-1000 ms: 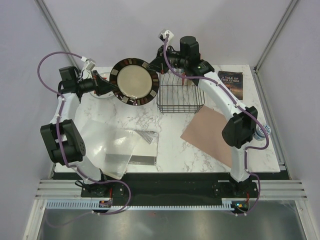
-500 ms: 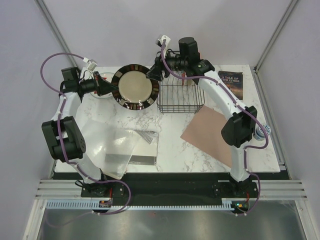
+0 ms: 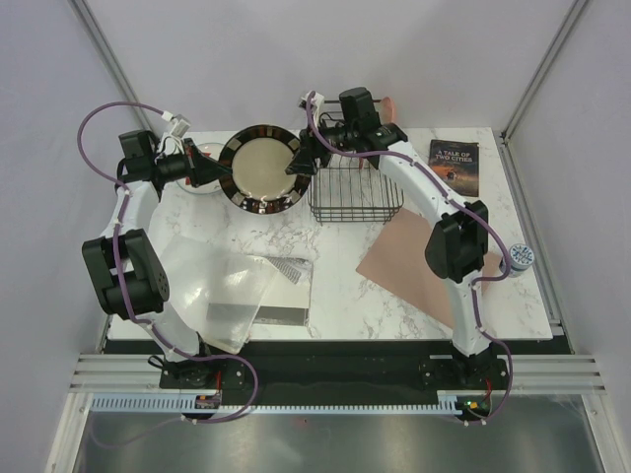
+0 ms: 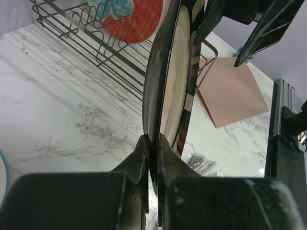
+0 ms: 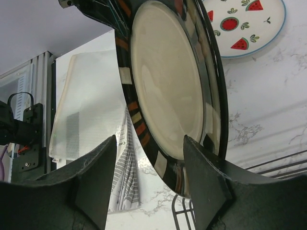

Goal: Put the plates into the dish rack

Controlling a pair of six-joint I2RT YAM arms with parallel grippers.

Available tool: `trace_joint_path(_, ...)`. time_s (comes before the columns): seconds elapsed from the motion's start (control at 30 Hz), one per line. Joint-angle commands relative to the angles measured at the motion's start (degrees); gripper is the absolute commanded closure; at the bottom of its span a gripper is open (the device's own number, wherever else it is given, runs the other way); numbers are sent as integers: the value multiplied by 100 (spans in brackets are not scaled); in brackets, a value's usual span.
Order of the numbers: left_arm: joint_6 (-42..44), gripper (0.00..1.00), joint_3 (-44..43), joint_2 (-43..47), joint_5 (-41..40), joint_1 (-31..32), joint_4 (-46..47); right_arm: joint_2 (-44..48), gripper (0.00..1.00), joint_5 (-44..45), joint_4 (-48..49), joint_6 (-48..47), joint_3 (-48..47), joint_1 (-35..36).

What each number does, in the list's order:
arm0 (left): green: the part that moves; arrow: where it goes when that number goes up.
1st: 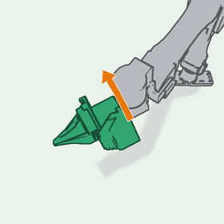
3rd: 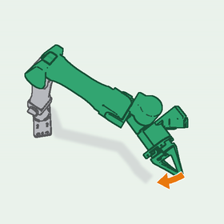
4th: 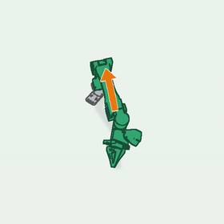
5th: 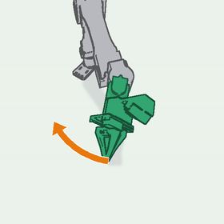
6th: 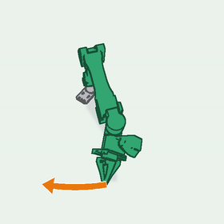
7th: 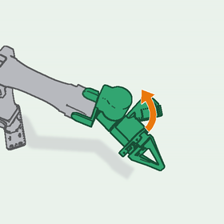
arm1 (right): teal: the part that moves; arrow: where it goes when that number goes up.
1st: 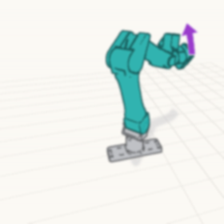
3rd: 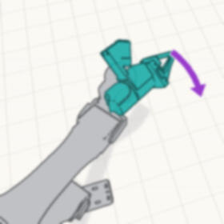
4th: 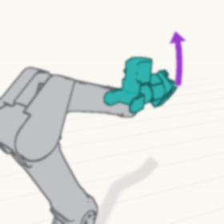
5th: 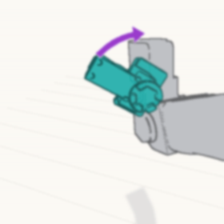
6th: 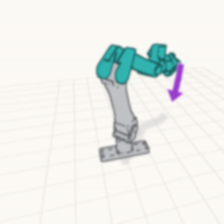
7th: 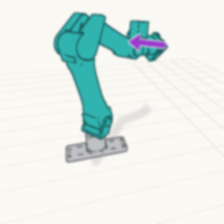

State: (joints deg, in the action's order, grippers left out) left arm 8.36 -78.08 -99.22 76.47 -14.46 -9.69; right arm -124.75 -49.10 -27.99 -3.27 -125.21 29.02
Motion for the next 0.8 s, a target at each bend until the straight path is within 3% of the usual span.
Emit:
trace_joint_path(0.0, -432, 98, -348, 377, 1010, 22, 407, -173, 36, -223, 179, -121, -338, -45)
trace_joint_path(0.07, -449, 98, -322, 429, 1019, 13, 407, -208, 36, -249, 258, -104, -303, -54)
trace_joint_path(0.2, -485, 98, -269, 456, 1011, 13, 407, -304, 47, -486, 810, 273, -250, -89)
trace_joint_path(0.37, -484, 98, -278, 395, 967, 13, 407, -453, 66, -1030, 2330, 2271, 5, -159)
trace_joint_path(0.5, -528, 98, -321, 307, 1002, 22, 416, -533, 60, -1163, 3246, 3120, 31, -238)
trace_joint_path(0.6, -563, 98, -330, 315, 1098, -13, 424, -402, 49, -1338, 3273, 3095, 14, -414)
trace_joint_path(0.77, -581, 98, -339, 394, 1230, -22, 424, -269, 41, -1628, 3273, 3113, -21, -818)
